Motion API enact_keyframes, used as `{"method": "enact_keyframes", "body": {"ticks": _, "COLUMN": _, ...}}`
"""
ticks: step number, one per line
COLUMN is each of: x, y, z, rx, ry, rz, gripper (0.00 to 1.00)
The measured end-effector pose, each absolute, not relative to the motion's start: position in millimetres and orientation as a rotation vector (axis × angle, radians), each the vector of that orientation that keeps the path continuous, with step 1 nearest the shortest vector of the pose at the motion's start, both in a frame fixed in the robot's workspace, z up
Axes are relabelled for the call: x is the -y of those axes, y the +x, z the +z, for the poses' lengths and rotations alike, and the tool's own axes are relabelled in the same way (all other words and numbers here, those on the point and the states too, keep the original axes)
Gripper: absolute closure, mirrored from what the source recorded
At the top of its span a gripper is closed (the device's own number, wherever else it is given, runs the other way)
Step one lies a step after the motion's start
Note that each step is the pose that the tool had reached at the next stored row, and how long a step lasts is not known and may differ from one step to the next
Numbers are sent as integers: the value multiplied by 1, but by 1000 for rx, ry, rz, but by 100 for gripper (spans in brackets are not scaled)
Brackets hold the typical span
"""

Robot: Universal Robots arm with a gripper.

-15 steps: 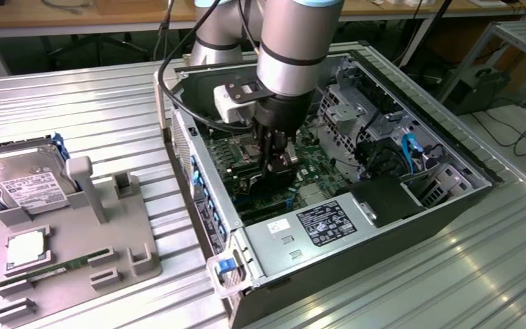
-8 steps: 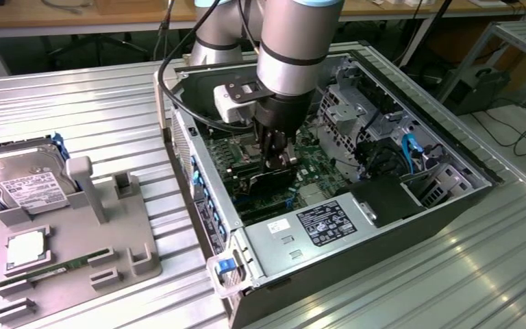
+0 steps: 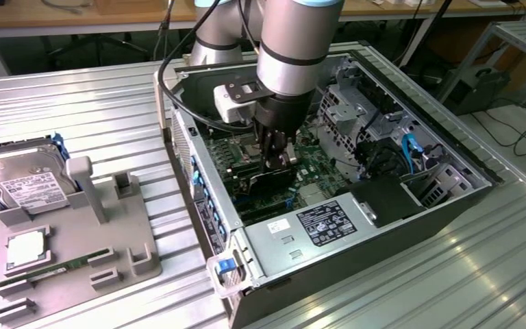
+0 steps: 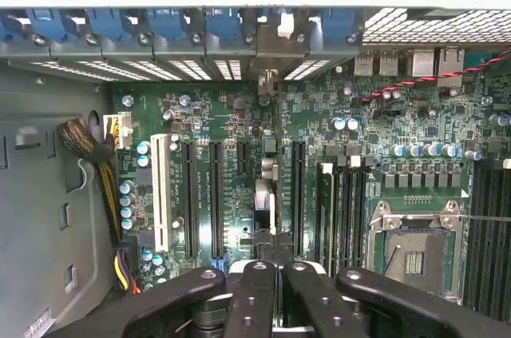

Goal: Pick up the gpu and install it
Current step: 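Insert the gpu into the slot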

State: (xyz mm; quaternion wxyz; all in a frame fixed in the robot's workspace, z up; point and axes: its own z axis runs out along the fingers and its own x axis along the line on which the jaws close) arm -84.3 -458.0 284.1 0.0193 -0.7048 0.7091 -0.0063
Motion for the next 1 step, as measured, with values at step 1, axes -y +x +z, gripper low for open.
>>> {"method": "enact_keyframes", "body": {"ticks": 1, "x": 458, "y": -84, "z": 284, "rx": -2201, "ry": -2188, "rz": -19, "gripper": 89}}
